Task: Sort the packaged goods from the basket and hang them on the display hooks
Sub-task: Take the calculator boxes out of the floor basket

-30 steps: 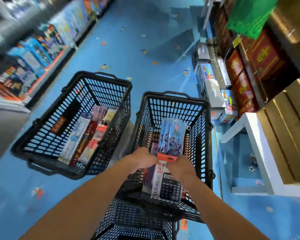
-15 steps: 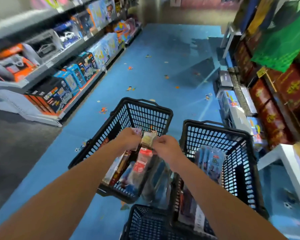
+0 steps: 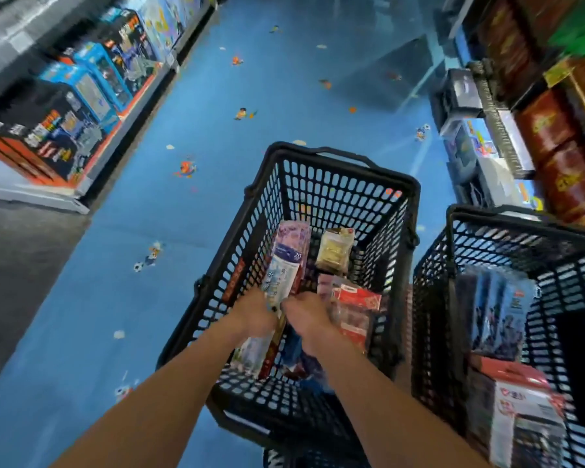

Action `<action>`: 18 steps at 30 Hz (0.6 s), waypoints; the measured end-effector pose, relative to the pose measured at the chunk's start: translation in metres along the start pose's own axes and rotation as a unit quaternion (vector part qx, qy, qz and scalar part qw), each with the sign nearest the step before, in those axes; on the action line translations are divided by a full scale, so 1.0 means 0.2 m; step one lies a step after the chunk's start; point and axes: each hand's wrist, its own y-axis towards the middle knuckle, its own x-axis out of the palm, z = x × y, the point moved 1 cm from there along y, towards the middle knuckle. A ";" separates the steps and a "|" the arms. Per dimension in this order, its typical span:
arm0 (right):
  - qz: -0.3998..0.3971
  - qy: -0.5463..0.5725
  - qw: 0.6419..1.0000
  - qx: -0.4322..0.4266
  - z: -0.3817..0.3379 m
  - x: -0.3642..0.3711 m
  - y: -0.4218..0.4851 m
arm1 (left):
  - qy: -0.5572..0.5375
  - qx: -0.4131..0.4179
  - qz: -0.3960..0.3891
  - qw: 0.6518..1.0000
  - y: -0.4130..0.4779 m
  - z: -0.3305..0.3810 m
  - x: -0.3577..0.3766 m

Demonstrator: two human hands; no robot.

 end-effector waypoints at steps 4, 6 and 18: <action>-0.006 -0.003 1.000 0.016 0.04 0.13 0.12 | 0.001 0.026 -0.004 1.000 0.13 -0.10 0.05; -0.002 0.003 0.999 0.032 0.06 0.18 0.15 | 0.008 0.031 -0.010 0.999 0.17 -0.15 0.07; 0.049 0.064 0.993 0.080 0.08 0.25 0.20 | 0.017 0.012 -0.008 1.000 0.23 -0.19 0.11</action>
